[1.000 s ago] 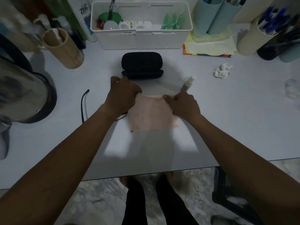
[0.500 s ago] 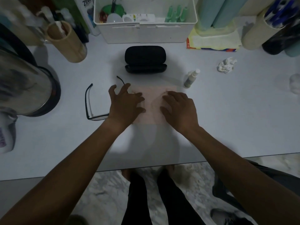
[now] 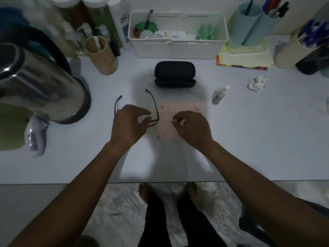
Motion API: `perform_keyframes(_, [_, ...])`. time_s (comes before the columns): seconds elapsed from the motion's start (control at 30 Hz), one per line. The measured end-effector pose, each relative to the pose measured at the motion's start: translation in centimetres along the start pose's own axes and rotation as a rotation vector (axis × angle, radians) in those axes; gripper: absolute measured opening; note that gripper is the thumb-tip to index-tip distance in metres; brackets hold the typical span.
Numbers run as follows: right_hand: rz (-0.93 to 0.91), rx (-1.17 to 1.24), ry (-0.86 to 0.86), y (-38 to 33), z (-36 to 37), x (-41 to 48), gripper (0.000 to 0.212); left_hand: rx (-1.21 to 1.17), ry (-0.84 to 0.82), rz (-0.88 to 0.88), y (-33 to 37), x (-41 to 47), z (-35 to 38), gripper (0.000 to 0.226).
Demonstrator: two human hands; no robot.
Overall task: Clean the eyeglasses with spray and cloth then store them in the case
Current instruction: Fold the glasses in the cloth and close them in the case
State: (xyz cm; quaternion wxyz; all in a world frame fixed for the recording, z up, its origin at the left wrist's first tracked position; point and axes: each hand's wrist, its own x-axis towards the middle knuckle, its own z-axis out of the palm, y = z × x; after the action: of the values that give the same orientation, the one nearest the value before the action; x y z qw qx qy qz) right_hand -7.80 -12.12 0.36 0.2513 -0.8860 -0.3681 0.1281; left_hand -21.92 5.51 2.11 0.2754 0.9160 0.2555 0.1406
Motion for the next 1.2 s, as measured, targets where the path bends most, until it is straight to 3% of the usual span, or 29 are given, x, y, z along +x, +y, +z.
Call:
perform_keyframes(0.17, [0.115, 0.243, -0.047, -3.9, 1.9, 0.9, 0.016, 0.036, 0.077, -0.155, -4.2, -3.5, -3.0, 0.021])
perform_keyframes(0.33, [0.381, 0.483, -0.028, -4.8, 3.1, 0.9, 0.025, 0.132, -0.048, 0.02, -5.0, -3.9, -3.7, 0.019])
perform_keyframes(0.5, [0.457, 0.596, -0.045, -5.4, 3.6, 1.3, 0.013, 0.201, -0.184, 0.066, -4.0, -3.4, -3.9, 0.026])
perform_keyframes(0.6, [0.398, 0.488, -0.059, -5.3, 3.4, 1.9, 0.015, 0.144, -0.27, 0.066, -3.0, -3.5, -3.5, 0.032])
perform_keyframes(0.7, [0.251, 0.33, -0.129, -5.5, 3.1, 2.5, 0.021, 0.106, -0.157, 0.096, -2.8, -1.9, -2.8, 0.026])
perform_keyframes(0.83, [0.121, 0.197, -0.142, -5.6, 3.0, 3.2, 0.02, 0.308, -0.07, 0.227, -2.7, 1.3, -2.1, 0.027])
perform_keyframes(1.03, [0.032, 0.139, -0.156, -5.7, 2.9, 3.4, 0.02, 0.53, 0.012, 0.409, 0.0, 2.4, -3.2, 0.008])
perform_keyframes(1.1, [-0.005, 0.123, -0.178, -6.0, 2.6, 3.5, 0.019, 0.543, -0.026, 0.462, 0.2, 2.8, -3.3, 0.009])
perform_keyframes(1.2, [-0.053, 0.108, -0.204, -6.0, 1.9, 3.5, 0.019, 0.549, -0.227, 0.508, 0.0, 3.6, -3.6, 0.015])
